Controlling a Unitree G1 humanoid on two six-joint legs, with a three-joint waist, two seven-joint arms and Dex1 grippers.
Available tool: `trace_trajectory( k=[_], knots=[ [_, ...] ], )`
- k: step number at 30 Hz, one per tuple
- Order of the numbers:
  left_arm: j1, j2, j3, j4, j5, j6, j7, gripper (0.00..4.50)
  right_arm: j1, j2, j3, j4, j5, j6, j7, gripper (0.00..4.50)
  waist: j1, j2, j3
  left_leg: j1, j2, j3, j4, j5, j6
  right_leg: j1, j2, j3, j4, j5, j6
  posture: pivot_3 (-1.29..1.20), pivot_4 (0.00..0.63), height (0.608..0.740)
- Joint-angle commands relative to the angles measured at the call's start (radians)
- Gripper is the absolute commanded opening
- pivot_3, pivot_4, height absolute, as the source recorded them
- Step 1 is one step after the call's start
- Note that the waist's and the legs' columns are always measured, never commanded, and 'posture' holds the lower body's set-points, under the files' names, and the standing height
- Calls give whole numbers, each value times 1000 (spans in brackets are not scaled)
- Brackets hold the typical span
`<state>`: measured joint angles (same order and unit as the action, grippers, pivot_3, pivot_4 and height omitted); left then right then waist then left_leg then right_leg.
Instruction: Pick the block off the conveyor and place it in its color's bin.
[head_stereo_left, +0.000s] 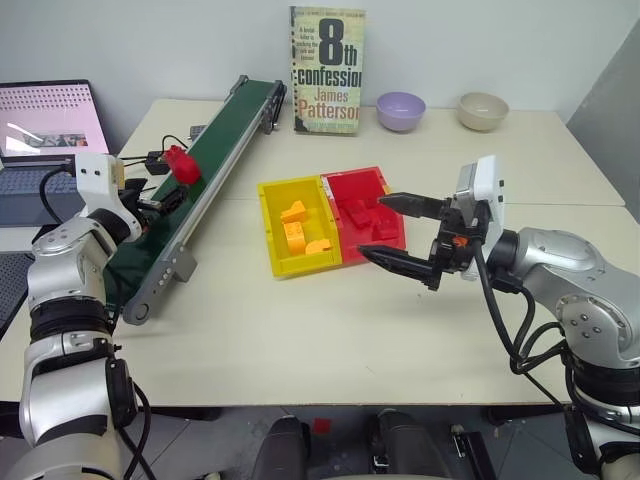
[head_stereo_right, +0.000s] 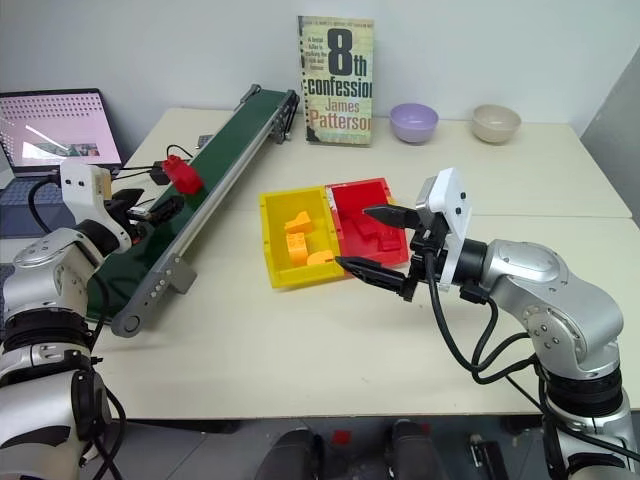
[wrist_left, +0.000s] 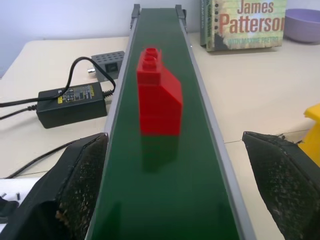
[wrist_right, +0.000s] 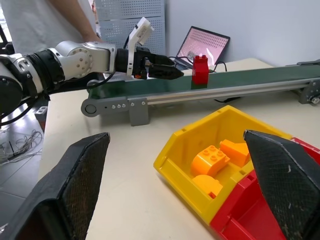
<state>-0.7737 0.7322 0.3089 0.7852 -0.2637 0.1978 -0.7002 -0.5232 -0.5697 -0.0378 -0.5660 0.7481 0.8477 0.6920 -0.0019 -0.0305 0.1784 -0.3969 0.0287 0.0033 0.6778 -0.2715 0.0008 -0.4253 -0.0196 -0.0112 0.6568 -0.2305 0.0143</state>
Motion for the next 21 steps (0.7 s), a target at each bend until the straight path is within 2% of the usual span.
trace_trajectory(
  k=[1,9,10,12,21],
  knots=[
    [-52,24,-10,31,15,-51,-21,4471,-3,-8,-19,-43,16,-18,-16,4500,0,0,0,0,0,0,0,0,0,0,0,0,0,0,0,0,150,740],
    [-72,32,-24,104,43,-87,-16,4471,-15,-13,-31,-57,43,-1,-45,4500,0,0,0,0,0,0,0,0,0,0,0,0,0,0,0,0,150,740],
    [-71,34,-22,114,44,-93,-11,4203,-21,-15,-34,-56,48,2,-50,4500,0,0,0,0,0,0,0,0,0,0,0,0,0,0,0,0,150,740],
    [-64,37,-15,124,42,-99,-11,3948,-33,-17,-36,-55,55,9,-61,4500,0,0,0,0,0,0,0,0,0,0,0,0,0,0,0,0,150,740],
    [125,57,47,-135,-39,46,-19,1970,-70,-9,-35,-56,88,37,-122,4500,-1,0,0,0,2,-2,0,0,0,-1,-3,1,0,0,0,0,150,740]
  ],
)
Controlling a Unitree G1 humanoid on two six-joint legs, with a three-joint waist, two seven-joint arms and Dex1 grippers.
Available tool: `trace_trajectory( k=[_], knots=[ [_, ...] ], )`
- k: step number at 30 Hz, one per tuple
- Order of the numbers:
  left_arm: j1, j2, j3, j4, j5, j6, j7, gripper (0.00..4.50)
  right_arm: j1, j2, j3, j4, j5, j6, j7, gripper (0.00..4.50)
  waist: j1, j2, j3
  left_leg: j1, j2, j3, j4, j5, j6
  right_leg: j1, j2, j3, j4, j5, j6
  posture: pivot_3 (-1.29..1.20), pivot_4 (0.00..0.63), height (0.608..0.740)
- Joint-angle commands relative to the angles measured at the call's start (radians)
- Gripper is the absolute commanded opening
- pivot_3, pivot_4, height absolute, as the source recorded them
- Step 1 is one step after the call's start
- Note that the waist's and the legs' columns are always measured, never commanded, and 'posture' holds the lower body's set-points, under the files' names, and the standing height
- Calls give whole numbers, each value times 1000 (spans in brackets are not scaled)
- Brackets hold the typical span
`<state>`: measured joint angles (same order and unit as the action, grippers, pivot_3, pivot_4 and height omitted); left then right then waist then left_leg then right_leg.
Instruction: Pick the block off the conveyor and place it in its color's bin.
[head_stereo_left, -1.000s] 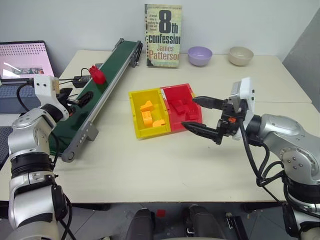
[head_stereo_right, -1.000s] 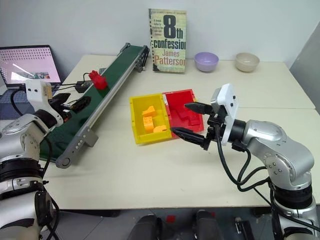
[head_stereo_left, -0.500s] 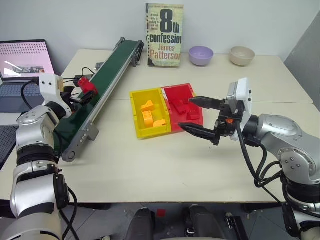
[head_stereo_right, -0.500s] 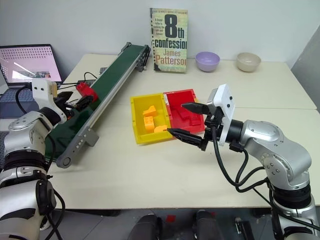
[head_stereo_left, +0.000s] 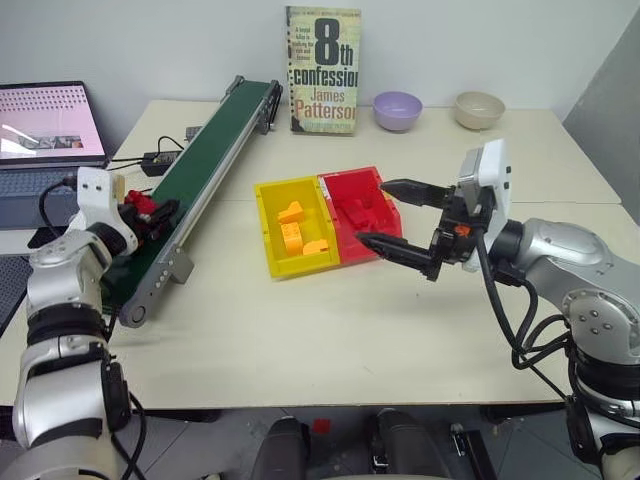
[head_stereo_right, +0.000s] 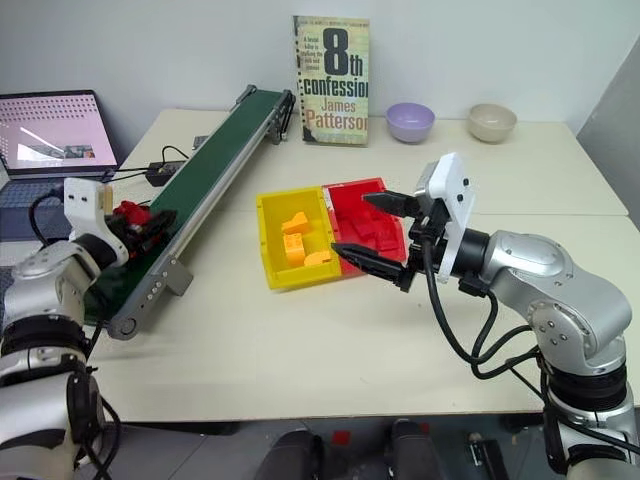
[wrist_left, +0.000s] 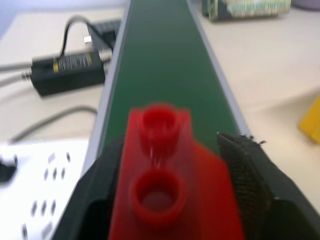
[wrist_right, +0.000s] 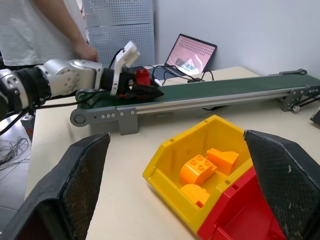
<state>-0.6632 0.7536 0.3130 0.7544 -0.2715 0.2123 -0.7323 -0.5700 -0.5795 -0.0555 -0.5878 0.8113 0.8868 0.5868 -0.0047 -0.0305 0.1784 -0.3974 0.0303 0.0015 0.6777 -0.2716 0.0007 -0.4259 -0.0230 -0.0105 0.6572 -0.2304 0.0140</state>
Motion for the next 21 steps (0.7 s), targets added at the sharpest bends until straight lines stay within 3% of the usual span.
trace_trajectory(
  k=[1,2,11,16,21],
  knots=[
    [25,38,49,-122,-36,44,18,1836,-25,2,-17,-33,26,-3,-20,4500,3,0,0,0,0,-1,0,0,0,0,0,0,0,0,0,0,150,740],
    [36,39,53,-139,-40,55,21,1528,-26,3,-16,-30,26,-4,-22,4500,4,0,0,0,0,-1,0,0,0,0,0,0,0,0,0,0,150,740],
    [10,30,45,-272,-61,140,38,1526,0,0,-25,-23,16,-31,-26,4500,4,0,0,0,-1,1,0,0,0,0,0,0,0,0,0,0,150,740],
    [-109,-27,-70,-307,-45,168,-28,1526,52,-57,-7,-45,-117,-52,-88,4500,14,-1,0,-1,-2,1,1,0,0,0,3,-1,0,0,0,0,150,740],
    [-217,-131,-192,-336,-44,190,-112,1526,123,-40,-41,-108,-155,-5,-217,4500,12,-1,0,-1,-4,3,1,0,0,1,2,1,-1,0,0,0,150,740]
  ],
)
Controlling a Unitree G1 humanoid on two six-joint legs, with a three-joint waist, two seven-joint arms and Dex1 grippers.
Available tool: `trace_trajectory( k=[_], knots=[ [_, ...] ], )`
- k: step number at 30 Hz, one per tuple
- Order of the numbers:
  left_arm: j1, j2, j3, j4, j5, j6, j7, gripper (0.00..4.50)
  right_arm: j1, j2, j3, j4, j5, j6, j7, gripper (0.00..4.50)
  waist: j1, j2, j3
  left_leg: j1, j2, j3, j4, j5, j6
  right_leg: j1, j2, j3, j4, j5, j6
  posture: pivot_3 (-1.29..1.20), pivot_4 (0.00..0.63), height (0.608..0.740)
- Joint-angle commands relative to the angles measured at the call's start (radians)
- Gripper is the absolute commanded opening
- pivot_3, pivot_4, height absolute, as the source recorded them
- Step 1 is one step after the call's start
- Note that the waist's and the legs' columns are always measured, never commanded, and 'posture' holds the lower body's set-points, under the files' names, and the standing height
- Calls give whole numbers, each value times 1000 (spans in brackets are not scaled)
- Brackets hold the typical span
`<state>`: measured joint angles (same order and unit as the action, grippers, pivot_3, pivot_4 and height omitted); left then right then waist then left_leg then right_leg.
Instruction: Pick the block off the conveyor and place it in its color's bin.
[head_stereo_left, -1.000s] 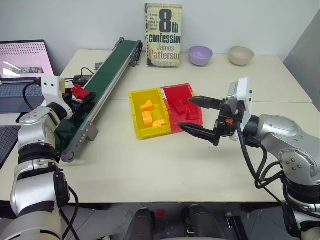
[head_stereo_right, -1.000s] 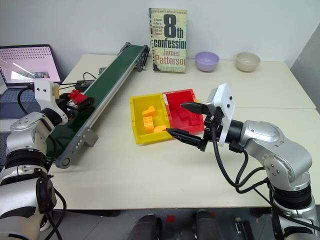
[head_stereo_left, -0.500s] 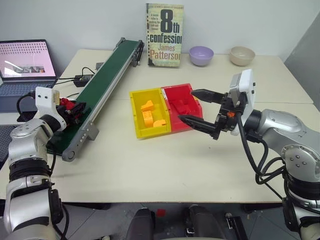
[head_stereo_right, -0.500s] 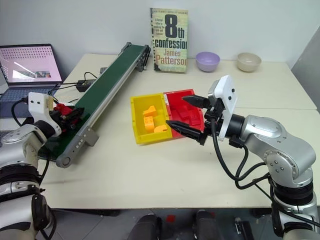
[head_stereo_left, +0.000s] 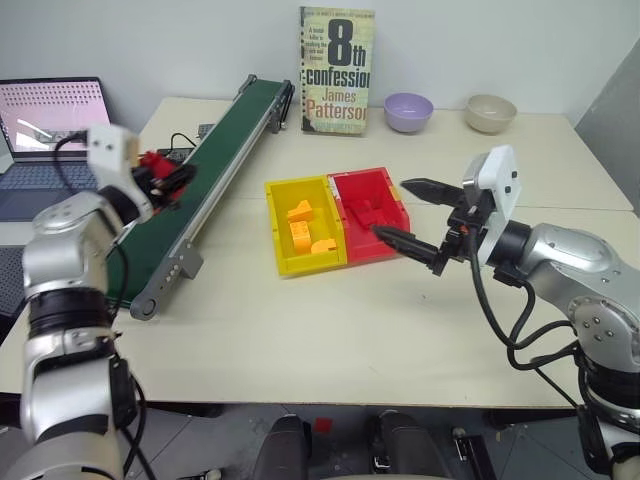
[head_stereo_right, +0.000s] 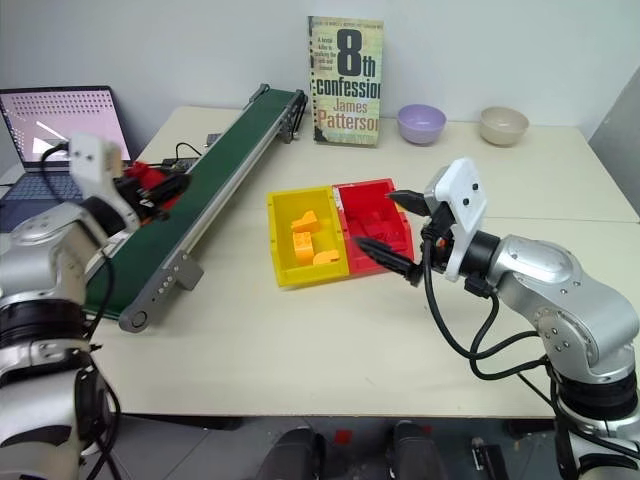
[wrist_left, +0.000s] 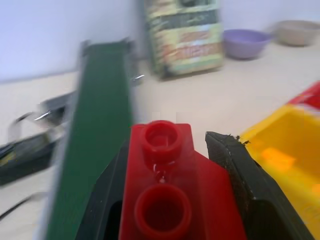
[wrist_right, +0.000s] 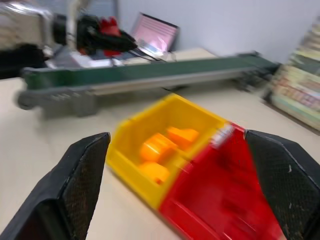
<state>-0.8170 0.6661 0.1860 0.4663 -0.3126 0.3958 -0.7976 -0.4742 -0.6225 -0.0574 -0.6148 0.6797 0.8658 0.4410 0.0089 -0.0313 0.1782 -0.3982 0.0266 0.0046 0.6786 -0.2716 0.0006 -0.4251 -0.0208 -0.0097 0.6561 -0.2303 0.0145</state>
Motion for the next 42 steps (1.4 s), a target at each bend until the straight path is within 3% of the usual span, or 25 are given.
trace_trajectory(
  k=[1,5,9,12,14,24,29,35,39,42],
  knots=[
    [-96,-77,-94,-36,4,-2,-63,1526,52,1,-41,-104,-30,30,-96,4500,-2,0,0,0,0,0,0,0,0,0,0,0,0,0,0,0,150,740],
    [-207,-192,-171,81,34,-67,-119,1526,133,20,-31,-166,-82,82,-205,4500,-1,0,0,-2,0,0,0,0,0,-1,1,-1,-1,0,0,0,150,740],
    [-325,-336,-292,316,138,-267,-222,1526,208,58,-54,-243,-100,115,-284,4500,-1,0,0,-1,-1,1,0,0,0,0,3,-2,-1,-1,1,0,150,740],
    [-382,-378,-301,455,173,-368,-241,1526,218,76,-69,-278,-104,142,-321,4500,-9,0,0,-2,-2,3,0,0,0,0,3,-1,-1,-3,5,0,150,740],
    [-419,-405,-299,536,187,-420,-246,2228,221,90,-79,-300,-102,160,-340,4500,-20,0,0,-1,-2,3,0,0,0,-1,5,1,-3,-3,5,0,150,740],
    [-520,-466,-257,753,237,-543,-209,4375,235,134,-132,-392,-94,262,-400,4500,-12,0,0,-2,1,1,-1,0,1,-1,10,-1,-5,-3,5,0,150,740],
    [-537,-421,-221,753,232,-535,-241,4465,215,134,-145,-400,-76,291,-385,4500,-12,0,0,-3,1,1,-1,0,1,-1,10,0,-6,-3,5,0,150,740],
    [-502,-273,-222,670,230,-435,-420,4465,172,54,-143,-342,0,259,-237,4500,-20,0,0,-2,2,0,-1,0,1,-1,12,-1,-6,-3,5,0,150,740],
    [-376,-127,-254,437,227,-313,-566,4465,124,-37,-109,-236,22,204,-82,4500,-20,0,0,-1,3,0,-2,0,1,-1,12,0,-5,-3,4,0,150,740],
    [-194,1,-242,121,184,-148,-619,4465,120,-119,-82,-146,17,142,59,4500,-27,1,1,0,4,0,-2,0,1,0,11,1,-5,-1,0,0,150,740]
  ],
)
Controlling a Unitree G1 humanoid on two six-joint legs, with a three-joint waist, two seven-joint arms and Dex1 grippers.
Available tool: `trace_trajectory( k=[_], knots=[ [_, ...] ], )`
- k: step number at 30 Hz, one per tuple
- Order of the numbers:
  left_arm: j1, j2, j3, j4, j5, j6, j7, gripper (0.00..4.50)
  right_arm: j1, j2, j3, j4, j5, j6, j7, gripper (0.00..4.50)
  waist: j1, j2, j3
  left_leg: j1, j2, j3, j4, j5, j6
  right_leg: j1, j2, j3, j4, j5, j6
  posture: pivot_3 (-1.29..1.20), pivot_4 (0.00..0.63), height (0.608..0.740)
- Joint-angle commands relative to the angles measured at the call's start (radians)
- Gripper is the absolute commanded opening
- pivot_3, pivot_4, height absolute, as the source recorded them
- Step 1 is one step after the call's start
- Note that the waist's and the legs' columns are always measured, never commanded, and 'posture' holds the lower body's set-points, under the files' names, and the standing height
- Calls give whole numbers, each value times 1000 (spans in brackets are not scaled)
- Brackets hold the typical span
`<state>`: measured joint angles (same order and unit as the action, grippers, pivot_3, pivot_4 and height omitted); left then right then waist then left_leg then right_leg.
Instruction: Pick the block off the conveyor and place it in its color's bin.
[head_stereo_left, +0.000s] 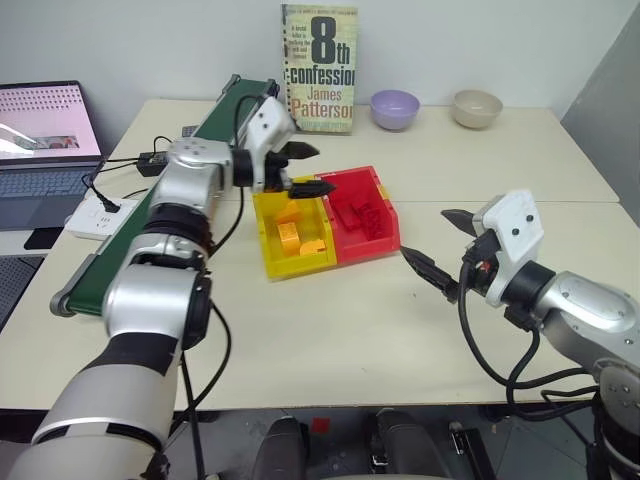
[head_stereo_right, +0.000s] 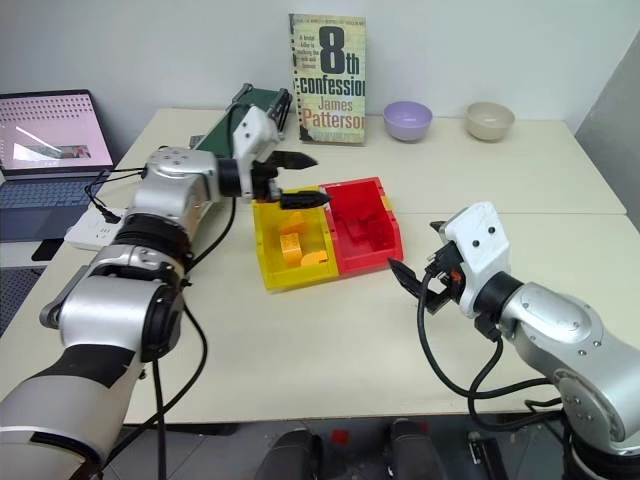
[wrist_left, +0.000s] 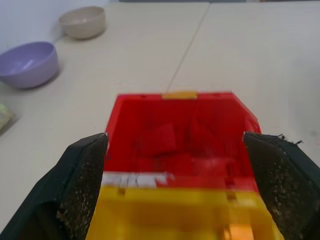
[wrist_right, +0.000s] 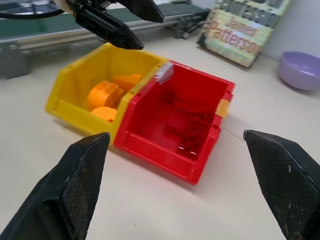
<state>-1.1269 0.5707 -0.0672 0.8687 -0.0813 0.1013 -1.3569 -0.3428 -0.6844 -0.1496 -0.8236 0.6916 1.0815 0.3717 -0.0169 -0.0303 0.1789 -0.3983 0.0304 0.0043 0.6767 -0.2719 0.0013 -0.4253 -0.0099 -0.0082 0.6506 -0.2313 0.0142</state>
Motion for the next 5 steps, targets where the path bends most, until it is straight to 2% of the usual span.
trace_trajectory(
  k=[1,3,5],
  knots=[
    [199,141,27,-411,-76,225,-66,4465,-16,-82,19,104,-7,-104,172,4500,-4,0,0,0,1,-1,0,0,0,0,0,0,0,0,0,0,150,740],
    [329,197,59,-605,-125,344,-47,4465,-30,-111,34,172,-30,-155,231,4500,-8,0,0,-1,3,-2,0,0,0,0,-2,1,0,0,0,0,150,740],
    [412,211,89,-727,-157,412,6,4465,-52,-122,52,230,-47,-195,268,4500,-9,0,0,-1,2,-2,0,0,0,0,-5,1,0,0,0,0,150,740]
  ],
)
